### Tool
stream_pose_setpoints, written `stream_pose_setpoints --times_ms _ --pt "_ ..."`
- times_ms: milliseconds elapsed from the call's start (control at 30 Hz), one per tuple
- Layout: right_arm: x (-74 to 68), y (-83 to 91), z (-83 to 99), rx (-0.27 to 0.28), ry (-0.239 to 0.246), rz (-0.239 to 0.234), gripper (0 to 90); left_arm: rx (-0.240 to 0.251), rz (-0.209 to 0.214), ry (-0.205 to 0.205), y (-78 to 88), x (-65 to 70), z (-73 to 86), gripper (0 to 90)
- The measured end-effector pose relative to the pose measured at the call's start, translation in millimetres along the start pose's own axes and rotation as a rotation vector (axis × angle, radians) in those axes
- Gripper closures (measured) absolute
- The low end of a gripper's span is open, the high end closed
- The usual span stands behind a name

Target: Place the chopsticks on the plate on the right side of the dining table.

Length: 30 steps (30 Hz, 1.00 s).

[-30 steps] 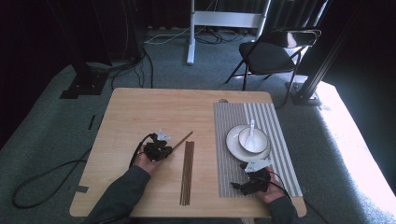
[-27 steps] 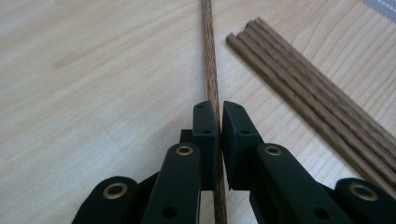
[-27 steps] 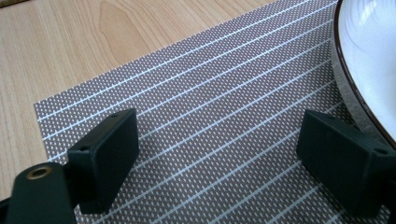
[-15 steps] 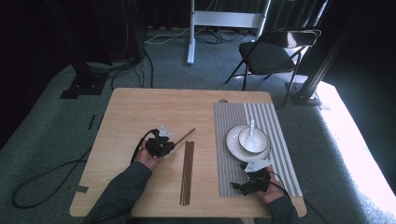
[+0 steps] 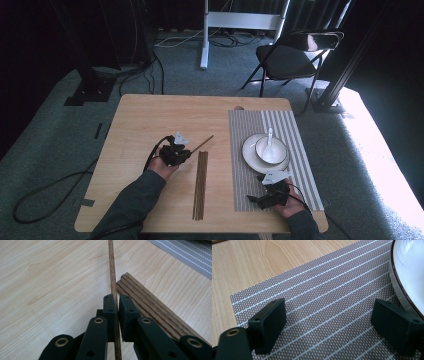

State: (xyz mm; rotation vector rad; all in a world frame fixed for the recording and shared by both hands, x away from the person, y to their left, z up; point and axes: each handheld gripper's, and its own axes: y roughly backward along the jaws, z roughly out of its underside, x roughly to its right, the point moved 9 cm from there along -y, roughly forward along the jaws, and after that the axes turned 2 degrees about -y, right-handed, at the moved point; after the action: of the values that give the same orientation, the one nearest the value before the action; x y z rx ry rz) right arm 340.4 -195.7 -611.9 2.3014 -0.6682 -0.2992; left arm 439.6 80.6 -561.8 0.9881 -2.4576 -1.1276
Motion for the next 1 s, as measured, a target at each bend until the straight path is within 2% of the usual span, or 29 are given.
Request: stream_pose_setpoints --times_ms 467,1000 --pt "0.0 0.0 0.0 0.000 0.000 0.000 12.3 0.028 0.016 -0.020 -0.2 7.3 -17.2 84.9" --pt "0.0 0.0 0.0 0.000 0.000 0.000 12.3 0.033 0.035 -0.054 -6.2 18.4 -33.3 84.9"
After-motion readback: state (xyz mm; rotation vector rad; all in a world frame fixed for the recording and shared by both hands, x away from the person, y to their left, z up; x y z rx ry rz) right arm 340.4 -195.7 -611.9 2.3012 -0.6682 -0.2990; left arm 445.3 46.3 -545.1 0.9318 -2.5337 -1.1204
